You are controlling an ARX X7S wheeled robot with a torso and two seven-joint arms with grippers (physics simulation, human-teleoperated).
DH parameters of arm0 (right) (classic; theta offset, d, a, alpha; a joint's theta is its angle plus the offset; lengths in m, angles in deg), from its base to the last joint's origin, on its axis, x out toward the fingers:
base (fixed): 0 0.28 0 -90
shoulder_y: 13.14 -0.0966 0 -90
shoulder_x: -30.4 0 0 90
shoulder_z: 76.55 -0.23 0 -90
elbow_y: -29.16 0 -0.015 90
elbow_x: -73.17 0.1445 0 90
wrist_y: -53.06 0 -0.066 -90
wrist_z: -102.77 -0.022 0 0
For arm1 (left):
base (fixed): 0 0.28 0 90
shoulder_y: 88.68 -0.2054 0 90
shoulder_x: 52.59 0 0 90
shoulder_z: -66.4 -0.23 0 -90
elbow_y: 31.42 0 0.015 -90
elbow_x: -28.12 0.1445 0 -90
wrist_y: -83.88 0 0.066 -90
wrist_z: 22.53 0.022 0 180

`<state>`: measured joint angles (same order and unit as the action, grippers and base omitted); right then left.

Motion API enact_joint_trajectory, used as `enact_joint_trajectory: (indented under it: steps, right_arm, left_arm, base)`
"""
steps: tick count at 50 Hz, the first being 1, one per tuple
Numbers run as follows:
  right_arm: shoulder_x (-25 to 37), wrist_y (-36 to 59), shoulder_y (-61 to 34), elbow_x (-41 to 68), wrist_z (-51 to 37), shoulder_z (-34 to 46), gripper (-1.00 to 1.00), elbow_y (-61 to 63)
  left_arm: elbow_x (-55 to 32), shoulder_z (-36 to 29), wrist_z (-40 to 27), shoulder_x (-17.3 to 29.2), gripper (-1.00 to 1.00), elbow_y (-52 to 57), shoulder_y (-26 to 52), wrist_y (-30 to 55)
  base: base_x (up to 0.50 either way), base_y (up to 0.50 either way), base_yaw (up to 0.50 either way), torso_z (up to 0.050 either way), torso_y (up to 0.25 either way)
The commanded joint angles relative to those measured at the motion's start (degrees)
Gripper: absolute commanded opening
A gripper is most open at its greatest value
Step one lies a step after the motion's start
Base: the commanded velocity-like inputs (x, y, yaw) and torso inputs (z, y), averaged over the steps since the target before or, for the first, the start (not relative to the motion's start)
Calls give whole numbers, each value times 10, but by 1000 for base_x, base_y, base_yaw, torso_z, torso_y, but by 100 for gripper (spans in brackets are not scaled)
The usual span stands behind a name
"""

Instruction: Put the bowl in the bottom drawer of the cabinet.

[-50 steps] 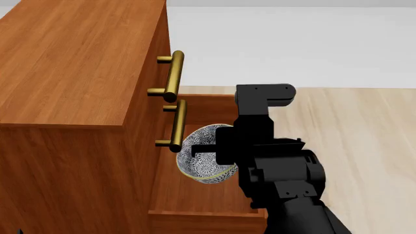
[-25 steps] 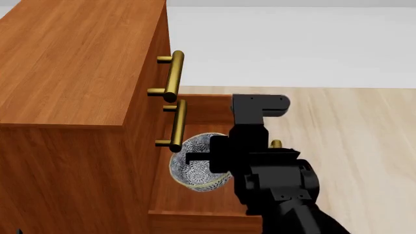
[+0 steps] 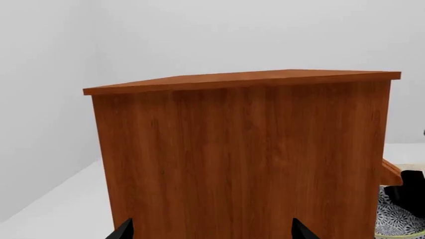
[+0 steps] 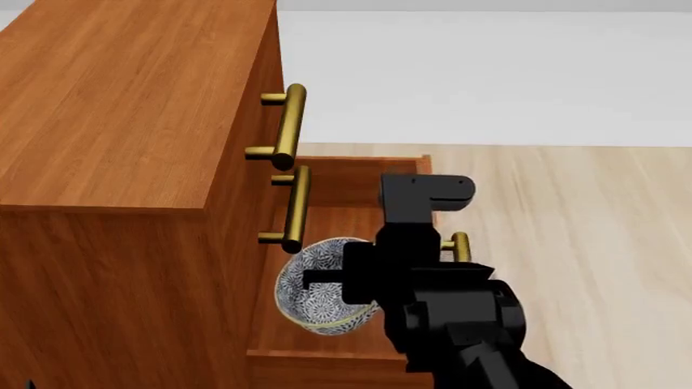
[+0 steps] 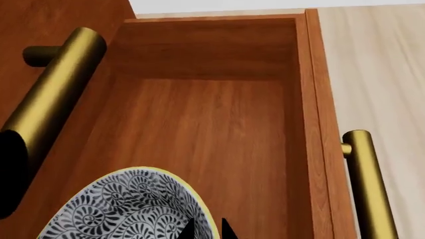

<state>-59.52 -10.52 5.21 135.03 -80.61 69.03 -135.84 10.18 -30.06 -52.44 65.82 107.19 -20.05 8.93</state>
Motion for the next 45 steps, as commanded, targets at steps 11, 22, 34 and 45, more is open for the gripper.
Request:
enact_joint_trajectory:
  steps: [11, 22, 34, 45]
  right_arm:
    - [-1, -6, 7, -16, -2, -7, 100, 0]
    - [-1, -8, 8, -33, -2, -19, 100, 0]
    - [0, -5, -7, -100, -4, -76, 100, 0]
    - [0, 7, -14, -174, 1, -142, 100, 0]
  left_arm:
    - [-1, -2, -2, 2, 100, -4, 0, -4]
    - [0, -3, -3, 3, 100, -6, -1, -6]
    - [1, -6, -5, 4, 100, -5, -1, -7]
    - [1, -7, -7, 6, 100, -4, -1, -7]
  base:
    - [0, 0, 0, 0, 0]
    - [2, 0, 0, 0, 0]
    - [0, 0, 0, 0, 0]
    - [0, 0, 0, 0, 0]
